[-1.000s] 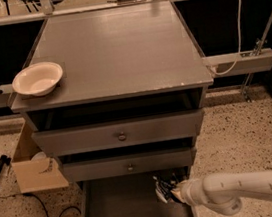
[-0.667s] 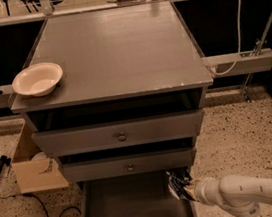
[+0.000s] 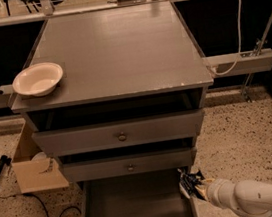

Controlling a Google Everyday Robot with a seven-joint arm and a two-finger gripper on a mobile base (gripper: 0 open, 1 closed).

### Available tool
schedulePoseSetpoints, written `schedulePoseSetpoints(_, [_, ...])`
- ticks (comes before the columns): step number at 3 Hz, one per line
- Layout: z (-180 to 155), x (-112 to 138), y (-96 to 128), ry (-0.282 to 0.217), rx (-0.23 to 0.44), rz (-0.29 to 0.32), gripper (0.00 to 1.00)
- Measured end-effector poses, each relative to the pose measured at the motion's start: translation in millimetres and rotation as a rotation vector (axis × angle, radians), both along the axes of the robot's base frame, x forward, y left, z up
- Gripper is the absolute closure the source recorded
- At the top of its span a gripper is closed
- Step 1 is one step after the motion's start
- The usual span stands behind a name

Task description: Pick blue chip bag from bottom drawer and place on counter

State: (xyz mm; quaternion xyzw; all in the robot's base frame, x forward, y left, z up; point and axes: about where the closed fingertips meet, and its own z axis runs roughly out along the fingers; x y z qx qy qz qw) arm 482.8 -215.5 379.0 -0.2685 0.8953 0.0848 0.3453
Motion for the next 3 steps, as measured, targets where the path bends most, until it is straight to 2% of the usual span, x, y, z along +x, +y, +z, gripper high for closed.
schedulePoseSetpoints(1, [19,4,12,-0.054,-0.070,0.030,1.00])
schedulePoseSetpoints(2, [62,5,29,-0.153,-0.149,0.072,1.00])
schedulePoseSetpoints(3, [124,-1,40,-0.281,-0.230,0.101,1.00])
